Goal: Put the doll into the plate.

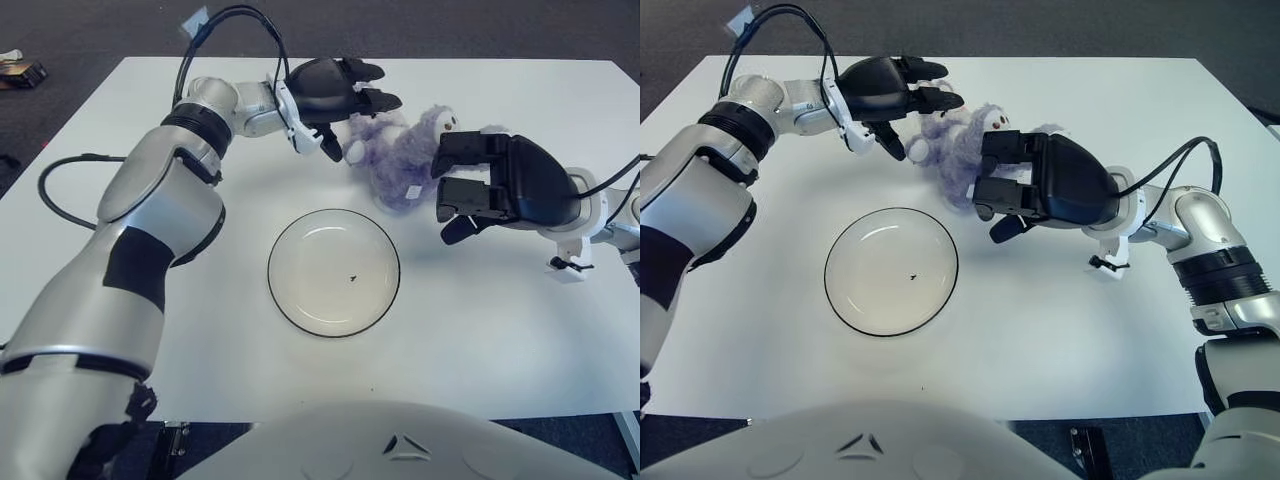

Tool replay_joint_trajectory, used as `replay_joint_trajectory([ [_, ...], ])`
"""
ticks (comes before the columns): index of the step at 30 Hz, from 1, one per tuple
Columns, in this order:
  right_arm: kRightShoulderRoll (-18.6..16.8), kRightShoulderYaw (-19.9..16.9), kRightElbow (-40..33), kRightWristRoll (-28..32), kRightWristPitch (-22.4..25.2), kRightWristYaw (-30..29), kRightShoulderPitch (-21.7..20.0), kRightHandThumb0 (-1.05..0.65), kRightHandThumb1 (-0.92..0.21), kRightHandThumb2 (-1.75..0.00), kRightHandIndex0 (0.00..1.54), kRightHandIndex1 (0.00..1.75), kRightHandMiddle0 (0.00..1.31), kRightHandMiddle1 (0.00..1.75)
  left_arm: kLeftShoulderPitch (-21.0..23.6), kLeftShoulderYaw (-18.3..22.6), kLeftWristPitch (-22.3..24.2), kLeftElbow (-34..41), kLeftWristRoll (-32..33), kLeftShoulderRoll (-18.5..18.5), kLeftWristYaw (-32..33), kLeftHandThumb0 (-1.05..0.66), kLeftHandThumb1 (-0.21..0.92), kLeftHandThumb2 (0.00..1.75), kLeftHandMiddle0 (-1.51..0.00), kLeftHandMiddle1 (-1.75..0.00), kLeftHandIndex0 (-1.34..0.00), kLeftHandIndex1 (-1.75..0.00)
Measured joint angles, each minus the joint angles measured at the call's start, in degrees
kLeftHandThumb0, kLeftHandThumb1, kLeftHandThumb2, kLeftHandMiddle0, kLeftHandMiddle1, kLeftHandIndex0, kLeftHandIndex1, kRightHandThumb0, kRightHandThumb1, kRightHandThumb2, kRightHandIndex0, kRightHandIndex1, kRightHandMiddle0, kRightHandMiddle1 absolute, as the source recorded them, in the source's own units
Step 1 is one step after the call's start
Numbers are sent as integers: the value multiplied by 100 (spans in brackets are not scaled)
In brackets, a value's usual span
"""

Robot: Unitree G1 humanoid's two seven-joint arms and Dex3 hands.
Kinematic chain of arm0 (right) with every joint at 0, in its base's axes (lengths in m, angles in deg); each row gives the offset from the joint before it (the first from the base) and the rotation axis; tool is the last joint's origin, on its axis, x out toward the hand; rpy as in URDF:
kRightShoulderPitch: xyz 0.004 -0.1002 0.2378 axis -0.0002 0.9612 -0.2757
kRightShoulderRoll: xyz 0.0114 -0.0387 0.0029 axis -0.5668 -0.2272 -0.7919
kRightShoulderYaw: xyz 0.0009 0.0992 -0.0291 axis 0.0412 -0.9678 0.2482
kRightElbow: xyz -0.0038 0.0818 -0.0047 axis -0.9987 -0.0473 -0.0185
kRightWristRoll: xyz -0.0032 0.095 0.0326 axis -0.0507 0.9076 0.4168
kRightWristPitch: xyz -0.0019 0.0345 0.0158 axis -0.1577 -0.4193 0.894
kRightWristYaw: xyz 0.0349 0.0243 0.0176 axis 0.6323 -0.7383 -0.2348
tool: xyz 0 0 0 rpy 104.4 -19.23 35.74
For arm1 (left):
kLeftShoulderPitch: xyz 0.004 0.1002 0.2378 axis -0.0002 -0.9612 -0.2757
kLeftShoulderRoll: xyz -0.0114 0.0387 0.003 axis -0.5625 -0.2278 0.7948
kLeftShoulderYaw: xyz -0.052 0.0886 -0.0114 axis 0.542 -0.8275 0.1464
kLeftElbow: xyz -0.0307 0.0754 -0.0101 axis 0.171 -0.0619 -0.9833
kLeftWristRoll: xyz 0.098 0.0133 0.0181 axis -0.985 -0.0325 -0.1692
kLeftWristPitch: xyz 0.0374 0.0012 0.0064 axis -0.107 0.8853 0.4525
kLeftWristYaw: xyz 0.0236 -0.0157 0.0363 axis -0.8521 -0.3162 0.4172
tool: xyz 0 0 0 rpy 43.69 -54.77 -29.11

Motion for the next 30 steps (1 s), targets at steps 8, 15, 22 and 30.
replay_joint_trajectory([
  [8, 109, 4, -365, 1199, 135, 990, 22, -1, -34, -118, 68, 139, 51, 174, -27, 630, 20, 47, 1044, 257, -1908, -59, 87, 0, -47, 0, -41, 0],
  [15, 135, -160, -568, 1957, 190, 1838, 109, -1, -34, -115, 70, 134, 52, 175, -144, 927, 125, 279, 1481, 382, -2756, -60, 86, 0, -48, 0, -41, 0],
  [22, 66, -396, -844, 2055, 318, 2560, 507, -1, -38, -109, 69, 129, 51, 175, -262, 919, 435, 426, 1452, 547, -2787, -59, 86, 0, -48, 0, -42, 0],
  [30, 32, -493, -1075, 2503, 457, 3237, 661, -1, -42, -105, 67, 129, 49, 175, -288, 853, 623, 441, 1307, 665, -2694, -59, 86, 0, -48, 0, -41, 0],
])
